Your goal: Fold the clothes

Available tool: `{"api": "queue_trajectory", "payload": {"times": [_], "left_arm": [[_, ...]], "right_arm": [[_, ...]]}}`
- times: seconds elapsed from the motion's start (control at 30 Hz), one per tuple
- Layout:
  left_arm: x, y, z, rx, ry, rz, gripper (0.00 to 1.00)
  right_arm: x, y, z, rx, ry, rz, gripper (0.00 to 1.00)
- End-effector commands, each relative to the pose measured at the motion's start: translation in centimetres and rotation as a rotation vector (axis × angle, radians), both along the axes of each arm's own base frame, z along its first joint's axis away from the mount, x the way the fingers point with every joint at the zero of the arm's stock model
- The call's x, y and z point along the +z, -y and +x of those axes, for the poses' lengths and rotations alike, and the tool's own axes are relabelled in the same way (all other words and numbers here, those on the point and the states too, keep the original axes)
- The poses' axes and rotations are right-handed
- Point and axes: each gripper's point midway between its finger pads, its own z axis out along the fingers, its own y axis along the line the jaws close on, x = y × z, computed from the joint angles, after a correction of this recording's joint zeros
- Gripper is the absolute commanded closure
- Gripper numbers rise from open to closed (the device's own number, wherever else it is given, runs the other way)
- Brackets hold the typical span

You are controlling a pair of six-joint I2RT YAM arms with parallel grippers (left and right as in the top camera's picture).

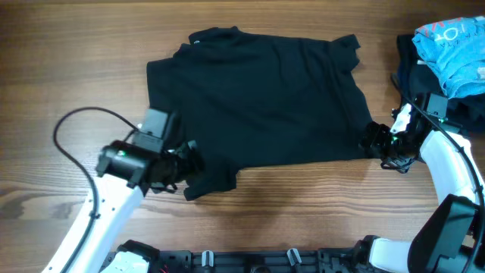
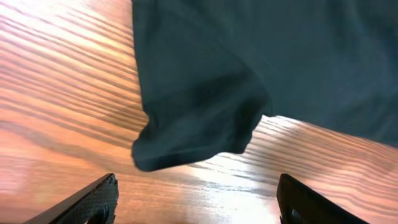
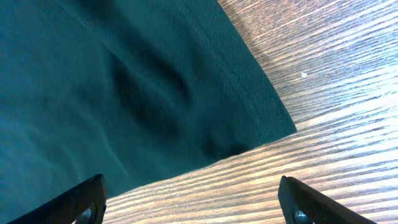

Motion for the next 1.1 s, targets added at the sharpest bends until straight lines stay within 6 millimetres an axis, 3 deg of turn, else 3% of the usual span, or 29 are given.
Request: {"api": "queue_trajectory", "payload": {"times": [0.0,0.13,0.3,0.53,0.73,0.83,0.87,0.9,1.03,1.07], "left_arm": [[-2.7,0.8,-1.3,0.091,-0.064,-0.015,0.19],[-4.8,-0.5,-2.0,0.195,-0.087,0.042,0.19],[-8.2,-3.5,-3.0,0.279,-0.104,0.196,0.19],[-10.5,-2.5,-1.1,0.277,-0.095,0.182,0.19],[-11.6,-0.7,-0.9,0.257,-0.141,0.111,0.20],[-11.5,-0.2,-1.0,0.251,-0.150,0.079,0.30],[-11.5,-0.1,-1.0,0.251,-0.151,0.078,0.41],[-11.5,-0.2,-1.0,0.251,-0.151,0.079,0.61],[-11.5,-0.1,-0.6,0.249,-0.131,0.077,0.96],[-11.5,-0.2,-0.3,0.252,-0.117,0.084,0.96]], "right_arm": [[0.3,-0.1,0.5,0.016,0.021,0.011,0.11],[0.3,-0.1,0.5,0.010,0.021,0.012,0.10],[0.3,0.0,0.7,-0.009,0.025,0.013,0.09],[0.4,0.0,0.8,-0.008,0.029,0.011,0.07],[0.4,0.0,0.8,-0.009,0.028,0.011,0.07],[0.4,0.0,0.8,-0.009,0.029,0.011,0.09],[0.4,0.0,0.8,-0.008,0.029,0.011,0.09],[0.4,0.0,0.8,-0.009,0.029,0.012,0.10],[0.4,0.0,0.8,-0.008,0.027,0.011,0.12],[0.4,0.0,0.8,-0.008,0.027,0.012,0.12]]}}
